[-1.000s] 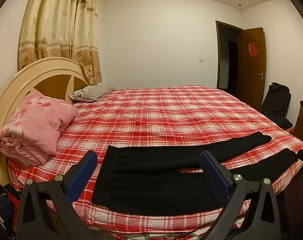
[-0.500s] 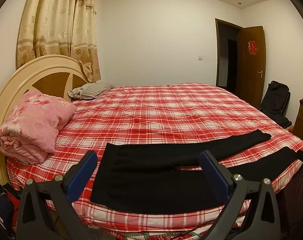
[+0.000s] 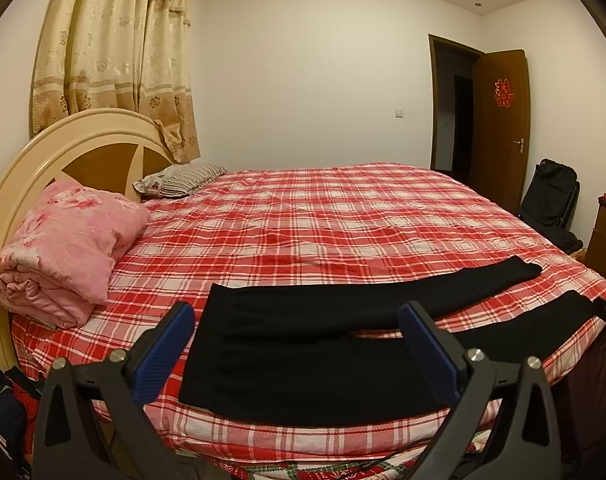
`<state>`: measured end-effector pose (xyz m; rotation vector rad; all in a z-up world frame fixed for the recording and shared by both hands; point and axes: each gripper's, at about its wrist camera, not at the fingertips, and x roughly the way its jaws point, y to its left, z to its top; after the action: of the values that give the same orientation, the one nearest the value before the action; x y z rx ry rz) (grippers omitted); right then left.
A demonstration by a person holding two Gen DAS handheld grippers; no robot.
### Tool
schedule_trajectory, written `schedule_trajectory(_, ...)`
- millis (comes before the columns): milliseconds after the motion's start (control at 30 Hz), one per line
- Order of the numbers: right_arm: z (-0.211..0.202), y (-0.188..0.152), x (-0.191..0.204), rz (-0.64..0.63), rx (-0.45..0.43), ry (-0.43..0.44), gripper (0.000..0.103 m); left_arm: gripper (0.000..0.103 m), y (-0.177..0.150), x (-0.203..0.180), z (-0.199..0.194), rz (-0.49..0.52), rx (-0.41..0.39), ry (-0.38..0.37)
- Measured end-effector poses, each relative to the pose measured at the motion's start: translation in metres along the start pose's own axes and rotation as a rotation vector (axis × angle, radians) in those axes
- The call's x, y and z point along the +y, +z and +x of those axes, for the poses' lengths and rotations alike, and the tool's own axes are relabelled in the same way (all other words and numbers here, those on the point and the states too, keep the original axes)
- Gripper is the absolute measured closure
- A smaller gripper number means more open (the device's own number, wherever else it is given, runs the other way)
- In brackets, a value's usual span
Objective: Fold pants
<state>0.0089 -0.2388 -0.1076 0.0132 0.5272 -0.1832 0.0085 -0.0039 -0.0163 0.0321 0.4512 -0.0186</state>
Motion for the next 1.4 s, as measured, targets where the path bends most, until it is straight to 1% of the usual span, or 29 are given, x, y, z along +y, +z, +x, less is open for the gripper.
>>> schedule_trajectory(900, 0.009, -0.004, 0.000, -0.013, 0.025, 0.000, 0.001, 0.000, -0.004, 0.002, 0.012, 0.008, 0.036, -0.003)
schedule_trajectory(1167, 0.024, -0.011, -0.001, -0.011, 0.032, 0.020, 0.001, 0.000, -0.011, 0.002, 0.026, 0.013, 0.063, -0.015)
schedule_trajectory(1233, 0.039, -0.017, 0.000, -0.035, 0.059, 0.013, 0.001, 0.000, -0.016, 0.006, 0.038, 0.010, 0.078, -0.027)
schedule_trajectory(1333, 0.068, -0.029, 0.000, -0.067, 0.130, 0.011, 0.001, 0.000, -0.024, 0.018, 0.065, 0.002, 0.130, -0.009)
schedule_trajectory(1400, 0.091, -0.037, 0.000, -0.076, 0.181, 0.014, 0.001, 0.000, -0.029, 0.033, 0.087, -0.014, 0.164, 0.025)
